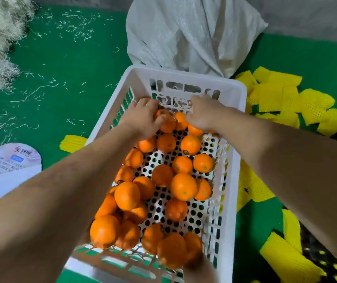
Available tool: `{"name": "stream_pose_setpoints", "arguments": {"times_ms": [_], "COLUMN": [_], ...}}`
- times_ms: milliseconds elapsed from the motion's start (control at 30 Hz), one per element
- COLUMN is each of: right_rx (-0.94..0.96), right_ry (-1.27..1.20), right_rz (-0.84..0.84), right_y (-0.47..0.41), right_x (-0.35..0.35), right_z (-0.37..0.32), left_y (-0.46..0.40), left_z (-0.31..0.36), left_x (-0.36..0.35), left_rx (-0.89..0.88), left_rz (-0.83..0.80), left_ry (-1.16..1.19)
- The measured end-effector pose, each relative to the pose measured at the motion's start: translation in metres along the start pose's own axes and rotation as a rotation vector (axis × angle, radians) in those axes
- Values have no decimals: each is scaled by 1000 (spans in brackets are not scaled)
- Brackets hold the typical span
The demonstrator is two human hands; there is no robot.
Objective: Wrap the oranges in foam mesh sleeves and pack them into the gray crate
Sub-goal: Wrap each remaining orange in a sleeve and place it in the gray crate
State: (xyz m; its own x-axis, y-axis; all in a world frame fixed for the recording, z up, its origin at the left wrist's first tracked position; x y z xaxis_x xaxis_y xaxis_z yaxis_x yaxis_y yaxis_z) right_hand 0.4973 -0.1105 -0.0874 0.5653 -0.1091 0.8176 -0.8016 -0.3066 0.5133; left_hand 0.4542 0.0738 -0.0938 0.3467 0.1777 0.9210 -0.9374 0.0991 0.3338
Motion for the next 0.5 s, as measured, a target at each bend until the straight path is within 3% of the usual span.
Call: {"name": "stream_pose_setpoints", "arguments": {"times_ms": [67,133,200,333,500], "right_rx": [-99,-137,-166,-248,-267], "right_ry": [81,217,311,269,224], "right_rz": [4,43,45,-132,-316], "right_y": [-15,-19,-23,-28,-16], "right_x": [-18,-36,-50,-56,-61], "right_z": [12,17,19,19,10], "left_y": [-24,-32,-37,-31,-3], "left_z": [-12,-14,-8,1,-1], "left_x": [-22,-37,-59,-96,-105], "left_rx": [100,148,86,-18,-79], "left_rz": [-119,-62,-23,-67,-39], "left_ry": [-38,-28,21,14,186]}}
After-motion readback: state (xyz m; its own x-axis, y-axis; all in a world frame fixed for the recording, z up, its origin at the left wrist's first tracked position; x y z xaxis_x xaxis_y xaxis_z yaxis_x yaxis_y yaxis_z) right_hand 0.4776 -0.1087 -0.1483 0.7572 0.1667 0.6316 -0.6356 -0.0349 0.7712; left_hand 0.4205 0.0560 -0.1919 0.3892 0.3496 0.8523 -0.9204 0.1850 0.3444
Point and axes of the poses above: each hand's wrist, its own y-axis away from the middle knuckle, its own x-axis out of the back of the hand, z = x × y, the point moved 7 cm from there along -y, towards the middle knuckle, and after that the axes turned 10 degrees about -z, right-handed, at the moved point
